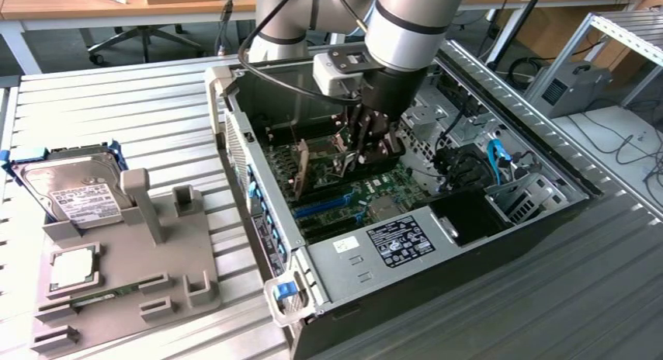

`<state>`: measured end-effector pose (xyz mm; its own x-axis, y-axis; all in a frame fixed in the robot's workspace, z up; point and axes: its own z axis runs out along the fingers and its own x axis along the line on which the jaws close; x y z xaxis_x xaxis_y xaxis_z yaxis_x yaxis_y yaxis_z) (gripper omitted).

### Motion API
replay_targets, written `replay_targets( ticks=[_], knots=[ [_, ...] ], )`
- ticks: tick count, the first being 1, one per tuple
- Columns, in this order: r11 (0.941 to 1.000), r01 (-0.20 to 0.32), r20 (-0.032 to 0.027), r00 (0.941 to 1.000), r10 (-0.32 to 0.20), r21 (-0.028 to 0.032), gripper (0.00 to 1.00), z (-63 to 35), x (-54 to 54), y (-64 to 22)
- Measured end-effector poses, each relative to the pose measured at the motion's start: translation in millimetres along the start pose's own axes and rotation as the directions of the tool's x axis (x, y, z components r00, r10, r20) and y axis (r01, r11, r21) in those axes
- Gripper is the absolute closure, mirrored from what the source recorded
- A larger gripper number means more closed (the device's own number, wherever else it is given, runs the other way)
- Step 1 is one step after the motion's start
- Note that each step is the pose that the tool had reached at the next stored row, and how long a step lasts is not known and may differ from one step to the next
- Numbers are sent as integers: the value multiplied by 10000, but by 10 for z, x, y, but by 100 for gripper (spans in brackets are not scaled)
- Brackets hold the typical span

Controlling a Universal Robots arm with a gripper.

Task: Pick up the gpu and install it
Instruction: 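Insert the gpu into the slot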

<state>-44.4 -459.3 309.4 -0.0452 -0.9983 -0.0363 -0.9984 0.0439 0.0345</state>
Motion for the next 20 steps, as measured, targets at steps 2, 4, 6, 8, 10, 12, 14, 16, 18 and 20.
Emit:
replay_targets(
  ticks=[2,4,6,8,10,12,14,16,18,20],
  knots=[
    [10000,0,0,10000,0,0,74,5,0,1],
    [10000,0,0,10000,0,0,74,11,1,3],
    [10000,0,-1,10000,0,0,74,17,1,5],
    [10000,0,0,10000,0,0,74,25,1,8],
    [10000,0,0,10000,0,0,74,32,2,10],
    [10000,0,0,10000,0,0,74,37,2,12],
    [10000,0,0,10000,0,0,74,43,2,13],
    [10000,0,0,10000,0,0,74,49,3,15],
    [10000,0,0,10000,0,0,74,54,3,16],
    [10000,0,0,10000,0,0,74,59,3,17]
  ],
)
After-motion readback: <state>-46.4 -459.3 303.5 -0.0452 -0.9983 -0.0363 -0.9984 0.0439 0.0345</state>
